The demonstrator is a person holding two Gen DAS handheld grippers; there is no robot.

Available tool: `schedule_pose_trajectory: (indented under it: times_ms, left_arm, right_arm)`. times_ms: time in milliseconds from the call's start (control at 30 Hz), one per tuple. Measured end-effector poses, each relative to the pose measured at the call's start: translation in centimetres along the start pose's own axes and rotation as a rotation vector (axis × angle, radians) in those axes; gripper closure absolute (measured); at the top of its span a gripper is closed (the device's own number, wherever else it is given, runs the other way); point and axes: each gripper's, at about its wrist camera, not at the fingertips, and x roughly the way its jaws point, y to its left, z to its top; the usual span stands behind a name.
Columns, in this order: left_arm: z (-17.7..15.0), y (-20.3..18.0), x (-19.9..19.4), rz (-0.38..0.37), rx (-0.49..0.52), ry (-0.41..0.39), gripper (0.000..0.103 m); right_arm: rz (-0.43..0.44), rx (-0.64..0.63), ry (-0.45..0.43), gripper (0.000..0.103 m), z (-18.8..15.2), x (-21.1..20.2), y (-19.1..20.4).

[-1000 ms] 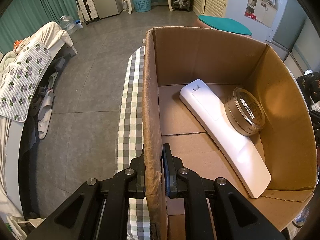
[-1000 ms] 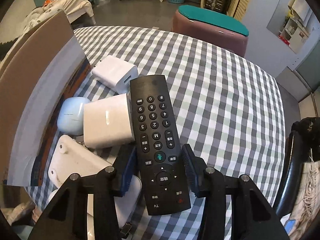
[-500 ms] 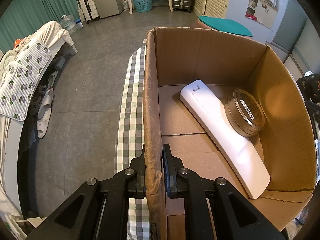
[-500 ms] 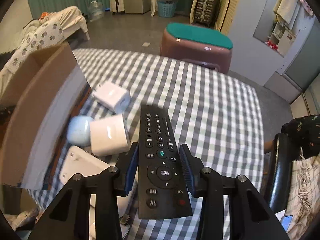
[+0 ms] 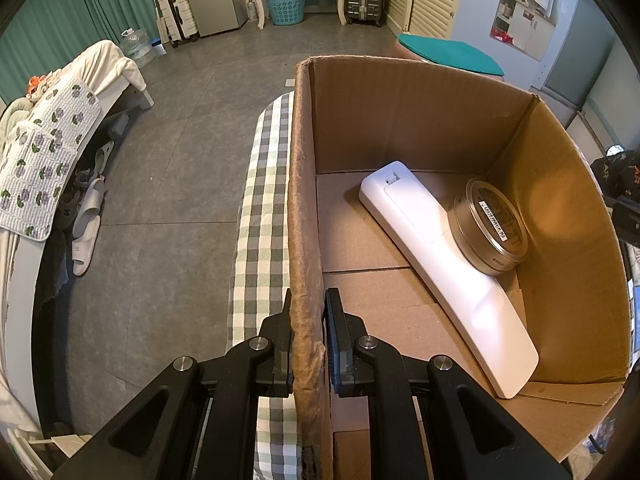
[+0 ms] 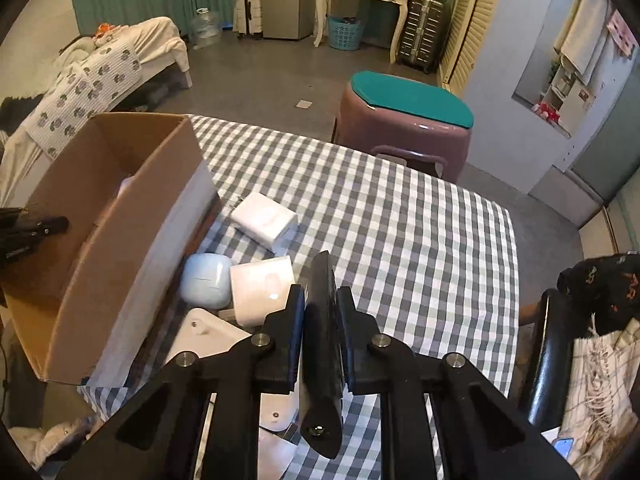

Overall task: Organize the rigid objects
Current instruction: 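Lift the black remote, carry it into the box and release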

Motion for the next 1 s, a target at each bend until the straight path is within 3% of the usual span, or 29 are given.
schedule_pose_trajectory:
  times_ms: [300, 533, 800, 1000]
  left_arm:
    - [0.1, -0.1, 0.0, -0.004, -0.006, -0.002, 0.091]
    - [0.3, 0.0, 0.2, -0.009, -0.01, -0.003, 0.091]
    - [0.4, 0.1, 0.0, -0.02, -0.021, -0.006, 0.091]
    - [0.4, 0.1, 0.0, -0.017, -0.017, -0.007, 0.091]
  right_arm:
    - [0.02, -0.056, -0.152, 0.087, 2.8, -5.9, 3.1]
    - [0.118, -0.164, -0.282, 0.087, 6.0, -10.1, 9.9]
    - [0.223, -0.277, -0.202, 0.087, 6.2, -4.8, 17.9]
    - [0.233, -0.299, -0.126, 0.087, 5.0, -0.8, 19.4]
